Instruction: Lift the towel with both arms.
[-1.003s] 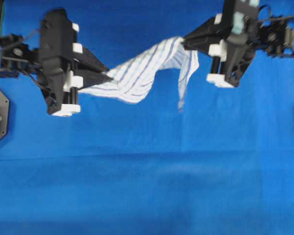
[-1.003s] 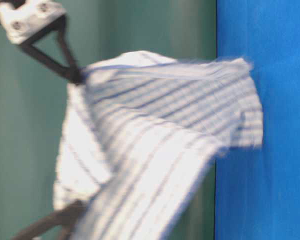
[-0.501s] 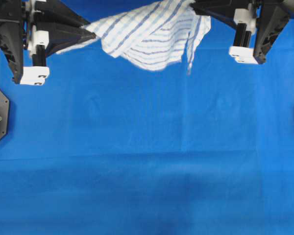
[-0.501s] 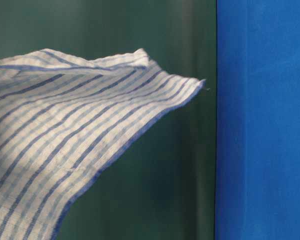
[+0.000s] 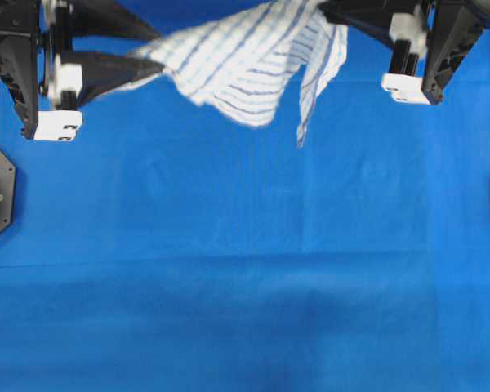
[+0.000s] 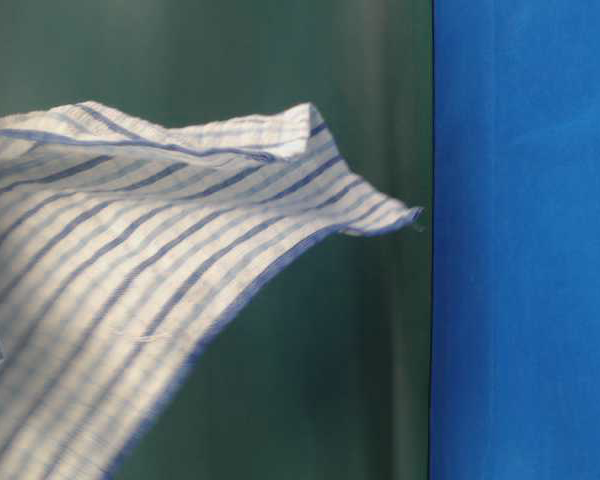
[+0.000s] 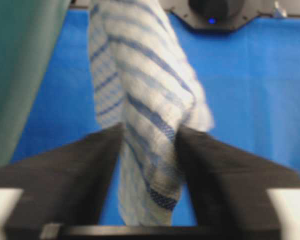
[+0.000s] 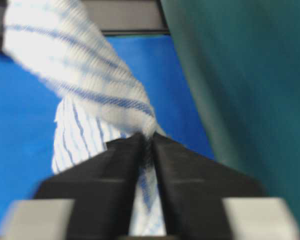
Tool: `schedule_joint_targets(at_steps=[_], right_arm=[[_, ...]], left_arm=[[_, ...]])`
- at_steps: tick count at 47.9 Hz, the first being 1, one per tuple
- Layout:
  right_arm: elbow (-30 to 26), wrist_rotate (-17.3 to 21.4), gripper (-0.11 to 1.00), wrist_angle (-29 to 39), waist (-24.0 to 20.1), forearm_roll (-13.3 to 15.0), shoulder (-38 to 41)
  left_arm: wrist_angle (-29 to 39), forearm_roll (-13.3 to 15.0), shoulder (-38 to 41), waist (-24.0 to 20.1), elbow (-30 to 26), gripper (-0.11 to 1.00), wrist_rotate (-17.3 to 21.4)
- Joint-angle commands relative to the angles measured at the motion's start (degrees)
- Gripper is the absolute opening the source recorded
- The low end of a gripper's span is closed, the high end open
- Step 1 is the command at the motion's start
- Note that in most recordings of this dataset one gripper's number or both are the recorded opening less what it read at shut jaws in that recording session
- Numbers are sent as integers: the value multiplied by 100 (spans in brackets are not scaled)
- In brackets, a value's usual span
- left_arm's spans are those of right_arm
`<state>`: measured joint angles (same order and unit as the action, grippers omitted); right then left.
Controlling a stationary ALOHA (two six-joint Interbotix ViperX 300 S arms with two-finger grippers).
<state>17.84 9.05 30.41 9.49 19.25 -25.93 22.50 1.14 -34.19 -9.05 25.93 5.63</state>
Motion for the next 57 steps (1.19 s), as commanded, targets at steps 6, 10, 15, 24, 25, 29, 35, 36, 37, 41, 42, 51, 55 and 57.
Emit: schedule_joint_targets(at_steps=[6, 10, 15, 24, 25, 29, 35, 36, 37, 41, 42, 51, 55, 57], right_arm=[[-132, 0, 65, -26, 9, 9, -62], [-132, 18, 65, -26, 9, 9, -53], [-114, 35, 62, -9, 9, 9, -62], [-53, 53, 63, 97, -9, 9, -97], [-26, 62, 63, 123, -9, 0, -114], [141, 70, 63, 176, -26, 0, -158], [659, 167, 63, 70, -26, -35, -149], [756, 202, 63, 35, -26, -53, -149], [896, 264, 63, -35, -26, -79, -132], [1274, 448, 63, -264, -26, -105, -105], [1380, 501, 63, -325, -26, -105, -105], [2206, 914, 63, -1081, -26, -105, 53], [2461, 1055, 63, -1345, -26, -105, 193], [2584, 1116, 63, -1468, -35, -105, 299]], left_arm=[[-114, -9, -79, 18, -79, 82, 18], [-114, -9, -88, 26, -35, 90, 18], [-123, -9, -105, 44, 0, 88, 18], [-132, -9, -123, 105, 70, 89, 18], [-141, -9, -114, 105, 88, 89, 18], [-229, -9, -35, 105, 220, 89, 18], [-598, -9, 246, 158, 633, 89, 9], [-659, -9, 299, 158, 703, 89, 9], [-738, -9, 352, 158, 765, 89, 9], [-1037, -9, 554, 158, 1020, 89, 9], [-1160, -9, 624, 158, 1107, 89, 9], [-1907, -9, 1178, 158, 1591, 89, 9], [-2127, -9, 1424, 158, 1749, 89, 0], [-2224, -9, 1547, 167, 1819, 89, -9]])
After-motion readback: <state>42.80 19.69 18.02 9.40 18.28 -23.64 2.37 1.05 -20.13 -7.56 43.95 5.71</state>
